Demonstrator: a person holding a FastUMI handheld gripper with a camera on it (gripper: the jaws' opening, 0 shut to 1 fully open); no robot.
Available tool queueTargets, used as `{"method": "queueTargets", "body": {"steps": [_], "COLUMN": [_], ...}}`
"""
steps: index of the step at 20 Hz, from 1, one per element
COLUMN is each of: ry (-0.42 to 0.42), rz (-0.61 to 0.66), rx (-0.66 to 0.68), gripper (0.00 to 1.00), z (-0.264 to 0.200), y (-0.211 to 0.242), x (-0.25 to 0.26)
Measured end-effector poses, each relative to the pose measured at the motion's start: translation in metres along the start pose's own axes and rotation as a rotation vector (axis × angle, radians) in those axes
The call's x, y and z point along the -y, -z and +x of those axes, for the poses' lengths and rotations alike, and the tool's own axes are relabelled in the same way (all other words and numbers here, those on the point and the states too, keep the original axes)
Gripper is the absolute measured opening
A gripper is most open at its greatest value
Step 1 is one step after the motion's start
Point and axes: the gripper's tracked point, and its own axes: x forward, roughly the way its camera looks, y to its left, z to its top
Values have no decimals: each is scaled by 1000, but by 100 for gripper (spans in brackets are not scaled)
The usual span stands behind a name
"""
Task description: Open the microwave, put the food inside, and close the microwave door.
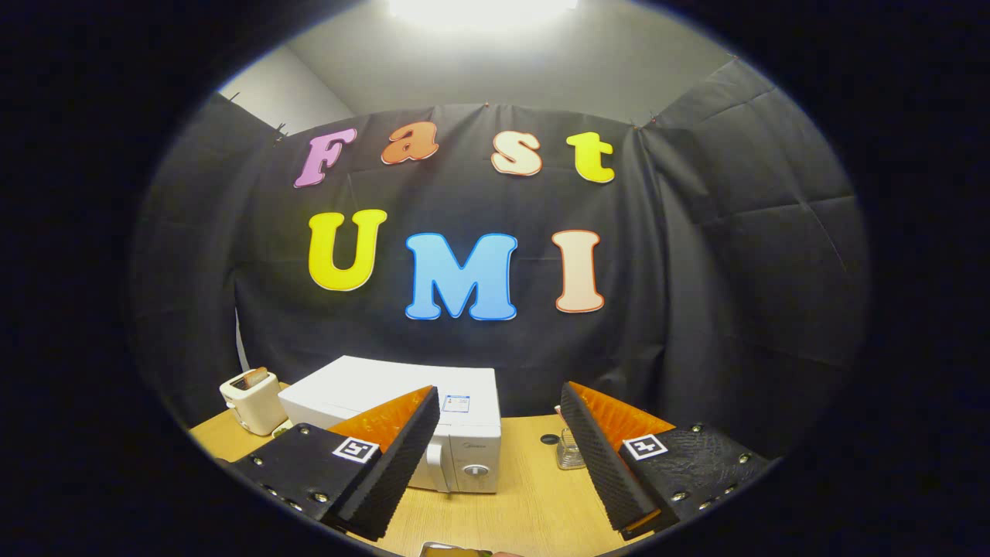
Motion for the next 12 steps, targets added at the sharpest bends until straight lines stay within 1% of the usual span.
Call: {"method": "queueTargets", "body": {"steps": [3,6,8,12], "ry": [-36,-53,-26,0], "rz": [-3,16,4,9], "rx": [12,-20,-64,-117], "gripper": [99,99,99,99], "z": [16,37,54,82], "y": [33,79,112,167], "x": [-25,-49,-56,-71]}}
